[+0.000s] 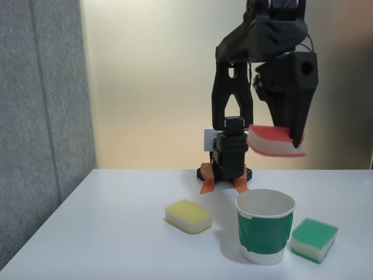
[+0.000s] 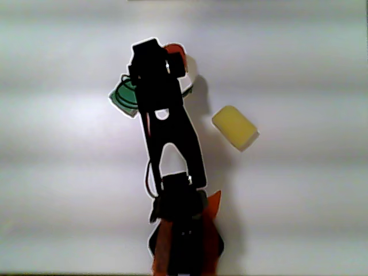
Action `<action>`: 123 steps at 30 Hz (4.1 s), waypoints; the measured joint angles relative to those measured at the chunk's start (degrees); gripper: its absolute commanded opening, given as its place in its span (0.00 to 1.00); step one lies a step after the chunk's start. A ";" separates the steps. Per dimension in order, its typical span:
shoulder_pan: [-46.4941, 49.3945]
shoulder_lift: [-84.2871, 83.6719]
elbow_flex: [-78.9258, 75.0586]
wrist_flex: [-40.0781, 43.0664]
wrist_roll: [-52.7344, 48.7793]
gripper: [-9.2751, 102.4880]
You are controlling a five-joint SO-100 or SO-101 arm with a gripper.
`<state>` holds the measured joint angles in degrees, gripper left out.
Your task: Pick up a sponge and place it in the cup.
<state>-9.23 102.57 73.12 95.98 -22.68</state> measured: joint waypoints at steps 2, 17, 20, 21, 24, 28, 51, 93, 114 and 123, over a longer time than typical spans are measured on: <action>0.53 0.79 1.67 -2.72 -0.09 0.08; 3.96 4.83 13.54 -18.63 -2.02 0.08; 4.57 4.75 13.54 -19.42 -2.20 0.08; 4.57 4.75 13.62 -19.51 -2.20 0.08; 3.87 4.83 13.62 -19.69 -2.99 0.08; 4.39 5.01 16.17 -20.21 -3.08 0.08; 2.81 10.72 32.34 -32.08 -2.99 0.20; 3.52 7.65 11.95 -12.92 -0.53 0.08; 3.60 50.71 62.23 -42.28 12.66 0.08; 7.29 65.04 76.55 -49.66 11.95 0.08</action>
<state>-1.93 167.61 149.68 46.32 -10.72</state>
